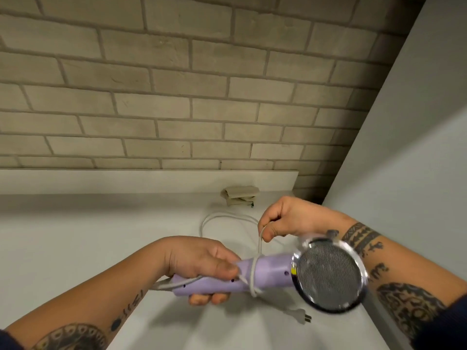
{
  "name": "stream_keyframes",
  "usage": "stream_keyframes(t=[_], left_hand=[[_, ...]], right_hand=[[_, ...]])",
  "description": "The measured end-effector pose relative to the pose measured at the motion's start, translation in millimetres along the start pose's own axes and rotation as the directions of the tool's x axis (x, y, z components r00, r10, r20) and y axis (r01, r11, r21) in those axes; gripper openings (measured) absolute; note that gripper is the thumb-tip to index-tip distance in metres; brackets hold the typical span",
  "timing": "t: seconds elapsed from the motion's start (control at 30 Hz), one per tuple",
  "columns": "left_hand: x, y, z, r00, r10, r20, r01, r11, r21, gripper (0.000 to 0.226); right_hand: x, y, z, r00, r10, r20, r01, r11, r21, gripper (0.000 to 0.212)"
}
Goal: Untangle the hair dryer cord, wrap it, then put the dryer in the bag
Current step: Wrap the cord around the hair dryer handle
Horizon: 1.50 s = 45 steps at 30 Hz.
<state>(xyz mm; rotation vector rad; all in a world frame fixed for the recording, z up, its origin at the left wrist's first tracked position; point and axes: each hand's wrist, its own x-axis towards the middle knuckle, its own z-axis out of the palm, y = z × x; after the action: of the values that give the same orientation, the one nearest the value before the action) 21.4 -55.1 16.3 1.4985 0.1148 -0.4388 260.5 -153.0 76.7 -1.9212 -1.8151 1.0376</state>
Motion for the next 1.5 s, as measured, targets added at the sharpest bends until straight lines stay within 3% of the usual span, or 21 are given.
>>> stream_keyframes(t=[0.17,0.3,0.4,0.5,0.57,0.67,0.77,0.83,0.97,1.13,1.23,1.33,1.5], left_hand=[[4,8,2,0.975,-0.183,-0.123,0.211,0.932,0.293,0.018],[8,-8,-6,0.934,-0.192,-0.301,0.286,0.907,0.309,0.035],[6,-18,-13,0.912,-0.138,-0.387,0.222,0.958,0.182,0.041],[7,-23,-13,0.897,-0.053,-0.44,0.127,0.982,0.143,0.023],[8,-29,-14,0.867,-0.003,-0.498,0.075,0.99,0.124,0.029],[7,-34,-15,0.806,0.042,-0.59,-0.013,0.998,0.054,0.032],[9,-32,-11,0.761,0.056,-0.646,-0.092,0.996,-0.022,0.03],[11,-31,-8,0.744,0.051,-0.666,-0.119,0.991,-0.057,0.03],[16,-33,0,0.716,0.045,-0.697,-0.227,0.959,-0.171,0.048],[21,-40,7,0.711,0.08,-0.699,-0.348,0.904,-0.25,0.073],[27,-36,12,0.714,0.093,-0.694,-0.403,0.865,-0.299,0.072],[30,-28,18,0.73,0.076,-0.679,-0.388,0.864,-0.321,0.074],[27,-24,23,0.735,0.053,-0.676,-0.339,0.892,-0.298,0.078]], right_hand=[[4,-13,14,0.999,-0.016,0.044,0.023,0.988,-0.152,0.015],[2,-31,33,0.996,0.008,-0.088,-0.029,0.97,-0.241,0.023],[-10,-40,51,0.982,-0.024,-0.187,-0.051,0.923,-0.383,0.027],[-18,-44,75,0.976,-0.105,-0.19,-0.051,0.738,-0.673,0.031],[-21,-37,92,0.962,-0.123,-0.245,-0.087,0.711,-0.698,0.032],[-19,-20,109,0.938,-0.067,-0.34,-0.147,0.812,-0.564,0.032],[-14,-3,120,0.899,-0.001,-0.437,-0.13,0.954,-0.271,0.026],[-11,5,127,0.859,0.007,-0.511,-0.075,0.991,-0.114,0.023],[-2,14,138,0.827,0.097,-0.554,0.027,0.977,0.212,0.024],[11,8,134,0.77,0.154,-0.619,0.103,0.927,0.359,0.026],[19,-1,138,0.755,0.16,-0.635,0.233,0.84,0.49,0.022],[28,-11,146,0.816,0.21,-0.538,0.322,0.607,0.726,0.029],[29,-15,140,0.912,0.165,-0.376,0.315,0.305,0.899,0.043]])
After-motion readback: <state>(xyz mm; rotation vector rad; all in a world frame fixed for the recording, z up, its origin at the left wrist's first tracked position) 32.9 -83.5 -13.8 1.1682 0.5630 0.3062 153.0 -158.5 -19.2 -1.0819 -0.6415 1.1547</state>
